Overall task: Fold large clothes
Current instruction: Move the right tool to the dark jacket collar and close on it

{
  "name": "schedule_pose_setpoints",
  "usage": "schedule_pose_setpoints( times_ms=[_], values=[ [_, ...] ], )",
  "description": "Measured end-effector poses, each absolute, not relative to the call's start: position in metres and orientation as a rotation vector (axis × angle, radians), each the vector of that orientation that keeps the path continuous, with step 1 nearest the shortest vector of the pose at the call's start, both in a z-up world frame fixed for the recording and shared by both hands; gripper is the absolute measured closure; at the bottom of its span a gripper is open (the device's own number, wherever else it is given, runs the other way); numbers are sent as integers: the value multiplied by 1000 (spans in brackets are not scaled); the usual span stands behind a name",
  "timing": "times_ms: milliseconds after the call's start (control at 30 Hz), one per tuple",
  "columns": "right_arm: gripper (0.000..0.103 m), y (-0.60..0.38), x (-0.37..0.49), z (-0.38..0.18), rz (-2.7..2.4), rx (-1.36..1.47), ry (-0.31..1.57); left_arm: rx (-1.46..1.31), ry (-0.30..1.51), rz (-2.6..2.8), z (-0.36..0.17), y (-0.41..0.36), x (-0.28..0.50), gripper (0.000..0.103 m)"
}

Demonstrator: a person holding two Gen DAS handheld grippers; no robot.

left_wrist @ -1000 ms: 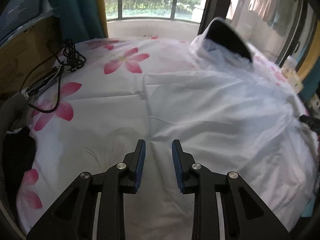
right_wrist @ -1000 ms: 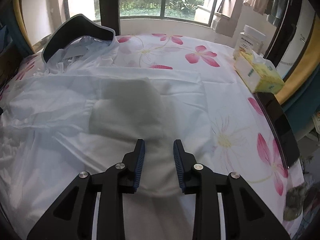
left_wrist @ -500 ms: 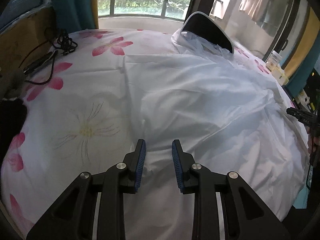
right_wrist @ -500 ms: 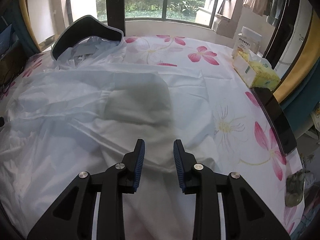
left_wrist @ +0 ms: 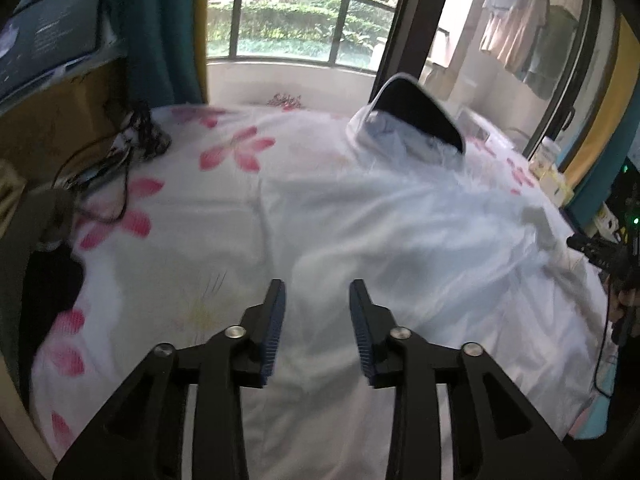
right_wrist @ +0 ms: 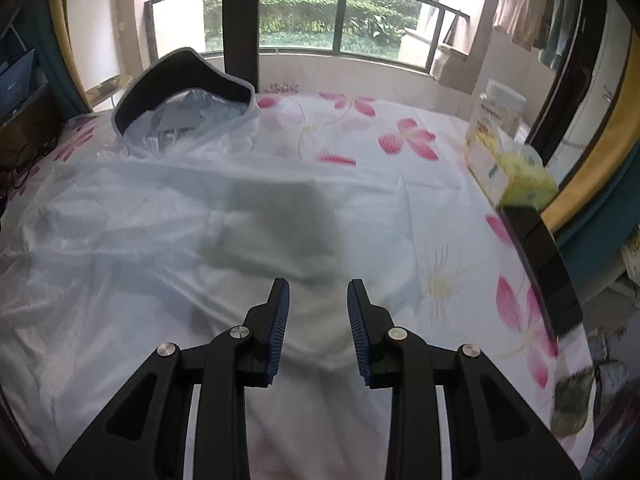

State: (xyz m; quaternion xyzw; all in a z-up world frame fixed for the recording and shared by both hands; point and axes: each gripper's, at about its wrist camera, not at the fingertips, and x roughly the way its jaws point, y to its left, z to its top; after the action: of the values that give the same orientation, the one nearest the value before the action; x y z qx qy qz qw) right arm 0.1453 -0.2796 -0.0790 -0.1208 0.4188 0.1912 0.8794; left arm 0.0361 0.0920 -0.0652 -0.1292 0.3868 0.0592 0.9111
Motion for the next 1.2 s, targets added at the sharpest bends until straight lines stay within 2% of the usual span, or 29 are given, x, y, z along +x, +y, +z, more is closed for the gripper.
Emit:
schedule_pose_setpoints(
  times_ms=[467,767,933,1000,1100,1200],
  values=[
    [73,-235,189,-65,454,-328,831,-177,723,-49,-35,66,160,66],
    [73,-196,227,-66,480,-396,817,-171,783,-48,-68,71,244,66],
    [73,-166,260,-66,551,-403,807,-214,809,-50,-87,85,266,66],
    [72,-154,277,-69,568,-387,822,-215,822,-42,-93,87,269,66],
    [61,-137,309,-78,569,-356,859,-208,848,-45,-102,91,272,66],
    [61,-121,332,-85,550,-363,867,-185,861,-51,-106,92,274,66]
  ],
)
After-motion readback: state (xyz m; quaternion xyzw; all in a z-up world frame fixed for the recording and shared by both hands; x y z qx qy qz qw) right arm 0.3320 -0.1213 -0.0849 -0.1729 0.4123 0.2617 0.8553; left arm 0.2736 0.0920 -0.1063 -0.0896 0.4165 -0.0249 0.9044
